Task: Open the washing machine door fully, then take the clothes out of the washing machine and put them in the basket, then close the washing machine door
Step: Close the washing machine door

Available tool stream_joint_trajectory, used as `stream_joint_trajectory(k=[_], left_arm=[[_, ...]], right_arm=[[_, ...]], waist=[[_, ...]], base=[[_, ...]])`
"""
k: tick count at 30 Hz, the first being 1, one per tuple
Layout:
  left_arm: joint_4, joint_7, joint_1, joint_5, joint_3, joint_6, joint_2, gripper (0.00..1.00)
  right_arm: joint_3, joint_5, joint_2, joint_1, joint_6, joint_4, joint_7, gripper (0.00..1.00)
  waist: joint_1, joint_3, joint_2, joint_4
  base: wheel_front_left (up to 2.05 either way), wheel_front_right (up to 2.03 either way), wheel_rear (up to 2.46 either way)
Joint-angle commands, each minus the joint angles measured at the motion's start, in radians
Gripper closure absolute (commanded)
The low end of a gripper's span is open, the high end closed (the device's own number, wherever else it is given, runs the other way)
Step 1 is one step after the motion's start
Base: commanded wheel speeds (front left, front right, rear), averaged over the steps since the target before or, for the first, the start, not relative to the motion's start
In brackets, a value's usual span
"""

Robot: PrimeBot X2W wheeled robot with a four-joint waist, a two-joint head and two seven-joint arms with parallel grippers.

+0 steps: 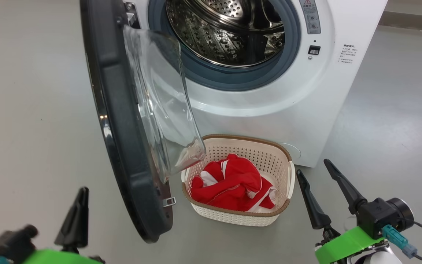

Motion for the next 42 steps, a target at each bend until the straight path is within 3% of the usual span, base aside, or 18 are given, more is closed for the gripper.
stream_joint_trajectory(k=[1, 9, 14, 26, 32, 42], left_arm=[[-0.036, 0.032, -0.063, -0.076, 0.057, -0.003, 0.003, 1.0], [-0.09, 0.212, -0.16, -0.383, 0.162, 0.053, -0.035, 1.0], [-0.133, 0.368, -0.228, -0.617, 0.202, 0.137, -0.056, 1.0], [-0.196, 0.552, -0.349, -0.948, 0.261, 0.305, -0.069, 1.0], [-0.219, 0.585, -0.353, -0.992, 0.252, 0.339, -0.07, 1.0], [-0.228, 0.58, -0.354, -0.979, 0.211, 0.33, -0.067, 1.0]], right_arm=[[0.028, 0.009, -0.002, -0.003, 0.003, -0.021, -0.006, 0.0], [0.033, 0.016, 0.0, 0.001, 0.003, -0.02, -0.006, 0.0], [0.035, 0.017, 0.0, 0.001, 0.003, -0.018, -0.006, 0.0], [0.04, 0.023, 0.0, -0.015, 0.003, -0.021, -0.006, 0.0], [0.037, 0.027, 0.001, -0.021, 0.003, -0.026, -0.006, 0.0], [0.039, 0.036, -0.002, -0.032, 0.003, -0.026, -0.006, 0.0]], waist=[[0.0, -0.003, -0.0001, 0.003], [0.0, -0.007, -0.0001, 0.003], [0.0, -0.003, -0.0001, -0.001], [0.0, 0.021, -0.0001, -0.029], [0.0, 0.032, -0.0001, -0.043], [0.0, 0.046, -0.0001, -0.064]], base=[[0.0, 0.0, 0.0], [0.0, 0.0, 0.0], [0.0, 0.0, 0.0], [0.0, 0.0, 0.0], [0.0, 0.0, 0.0], [0.0, 0.0, 0.0]])
